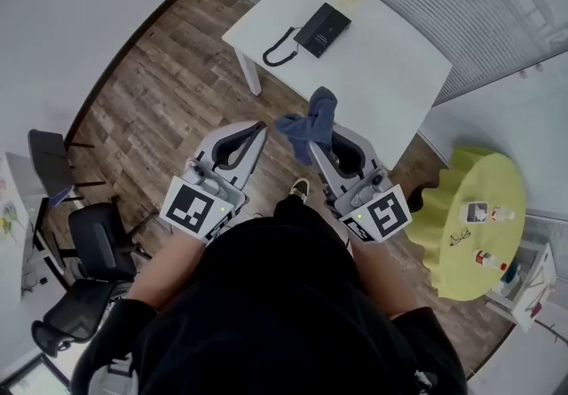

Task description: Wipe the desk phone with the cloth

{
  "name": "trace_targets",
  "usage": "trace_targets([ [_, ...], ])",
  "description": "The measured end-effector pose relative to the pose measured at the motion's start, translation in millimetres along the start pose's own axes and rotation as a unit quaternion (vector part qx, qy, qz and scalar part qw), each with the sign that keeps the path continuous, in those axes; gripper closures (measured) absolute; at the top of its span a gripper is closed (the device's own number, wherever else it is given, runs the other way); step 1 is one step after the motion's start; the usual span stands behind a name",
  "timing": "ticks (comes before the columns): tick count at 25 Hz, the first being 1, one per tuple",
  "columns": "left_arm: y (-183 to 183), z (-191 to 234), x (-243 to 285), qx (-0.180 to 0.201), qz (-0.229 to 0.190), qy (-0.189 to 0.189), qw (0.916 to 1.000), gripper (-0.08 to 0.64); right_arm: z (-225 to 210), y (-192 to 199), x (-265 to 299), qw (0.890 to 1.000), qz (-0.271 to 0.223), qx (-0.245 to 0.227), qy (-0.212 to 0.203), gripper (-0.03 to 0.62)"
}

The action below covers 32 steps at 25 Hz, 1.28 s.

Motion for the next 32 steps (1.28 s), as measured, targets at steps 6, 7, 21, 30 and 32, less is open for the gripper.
trace_targets([
  [6,4,14,51,-0.004,0.014,-0.007,0.9999,0.549,-54,-3,5,1.000,0.008,0.009,0.000,0.492],
  [7,3,16,59,-0.004,0.016,-0.008,0.9998,0.549,-63,-4,6,1.000,0.009,0.011,0.001,0.492],
  [21,6,40,132,-0.005,0.026,0.007,0.9996,0.549,-142,-9,13,0.999,0.016,0.023,0.027,0.491],
  [30,23,123,170,-0.008,0.019,0.047,0.9987,0.549,-173,-1,70,0.996,0.029,0.017,0.079,0.491],
  [32,27,149,182,-0.008,0.021,0.067,0.9975,0.549,-181,-1,89,0.994,0.032,0.020,0.104,0.491],
])
Point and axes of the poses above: the fingertips, and each gripper's own axes: x forward along the fingers, z to its left, y out of its underside, the point moved 10 cm from there along -x, backward along the fingers, and after that the axes turned 8 degrees about x, right-handed, at the moved point
